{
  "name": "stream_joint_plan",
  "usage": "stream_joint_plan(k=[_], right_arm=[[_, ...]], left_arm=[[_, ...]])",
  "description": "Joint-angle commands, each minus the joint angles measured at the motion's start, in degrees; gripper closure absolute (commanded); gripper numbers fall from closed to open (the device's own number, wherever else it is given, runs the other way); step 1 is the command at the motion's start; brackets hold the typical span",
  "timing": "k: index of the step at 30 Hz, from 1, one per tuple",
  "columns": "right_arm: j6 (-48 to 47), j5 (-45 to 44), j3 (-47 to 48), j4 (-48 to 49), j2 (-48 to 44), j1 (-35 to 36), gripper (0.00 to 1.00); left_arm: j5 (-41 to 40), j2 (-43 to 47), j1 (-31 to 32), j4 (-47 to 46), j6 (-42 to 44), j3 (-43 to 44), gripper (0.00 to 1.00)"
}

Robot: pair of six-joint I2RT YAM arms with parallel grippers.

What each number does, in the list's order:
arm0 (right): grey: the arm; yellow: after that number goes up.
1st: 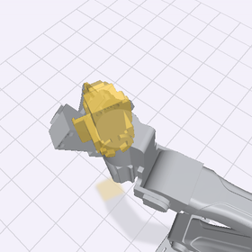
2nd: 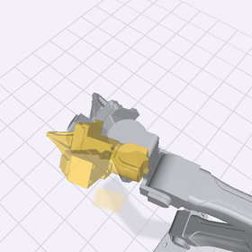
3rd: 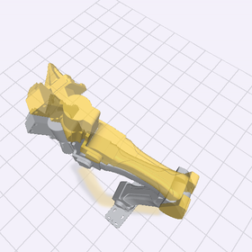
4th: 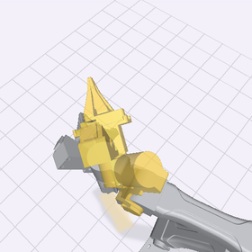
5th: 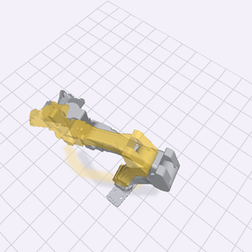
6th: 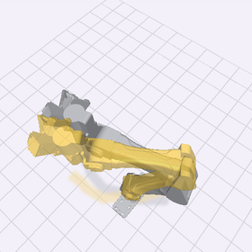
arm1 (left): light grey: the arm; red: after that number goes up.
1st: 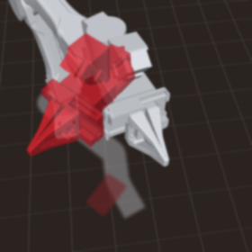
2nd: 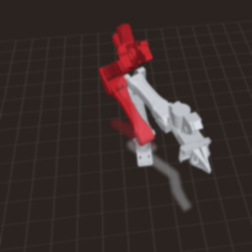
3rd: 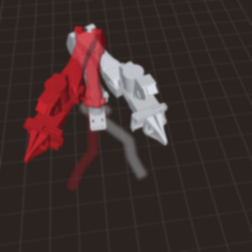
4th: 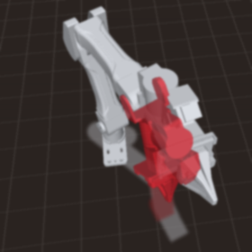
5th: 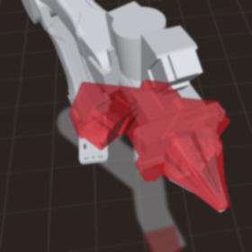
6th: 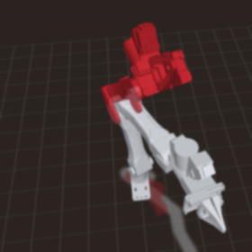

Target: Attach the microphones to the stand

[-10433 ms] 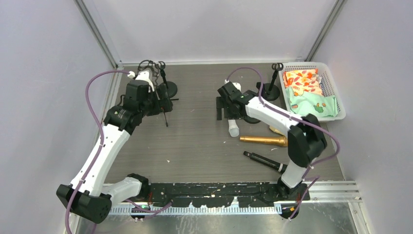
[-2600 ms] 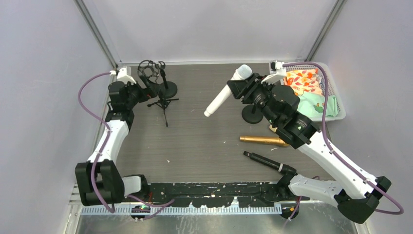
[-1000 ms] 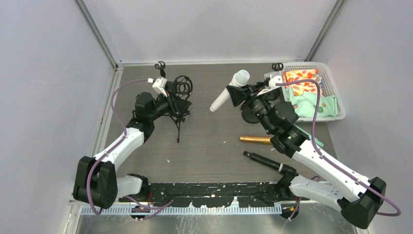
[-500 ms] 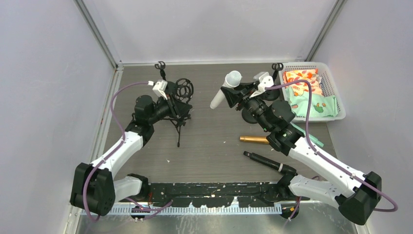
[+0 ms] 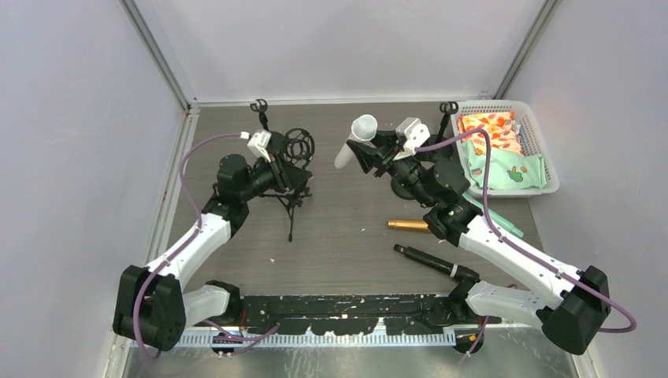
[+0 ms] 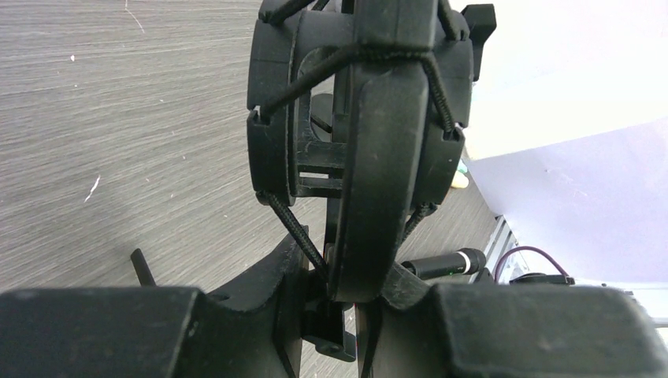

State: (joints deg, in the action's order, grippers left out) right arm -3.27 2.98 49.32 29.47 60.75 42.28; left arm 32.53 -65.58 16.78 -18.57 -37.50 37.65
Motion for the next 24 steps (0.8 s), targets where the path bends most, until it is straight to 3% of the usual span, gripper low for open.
stream_joint_plan(k=[1,15,24], right_arm=[[-3.1,1.9,2.5,7.1,-0.5,-0.1,0.99],[-7.2,4.9,0.2,11.5,0.1,0.0,0.99],[-8.3,6.7,0.8,9.5,-0.4,0.0,0.99]], left_arm=[[1.9,2.4,0.4,-2.7,-1.5,-0.3,1.00],[3.1,2.0,1.4,-4.6,-5.5,-2.5,1.00],[3.7,2.9,2.0,-4.1,-6.0,-2.7,1.00]])
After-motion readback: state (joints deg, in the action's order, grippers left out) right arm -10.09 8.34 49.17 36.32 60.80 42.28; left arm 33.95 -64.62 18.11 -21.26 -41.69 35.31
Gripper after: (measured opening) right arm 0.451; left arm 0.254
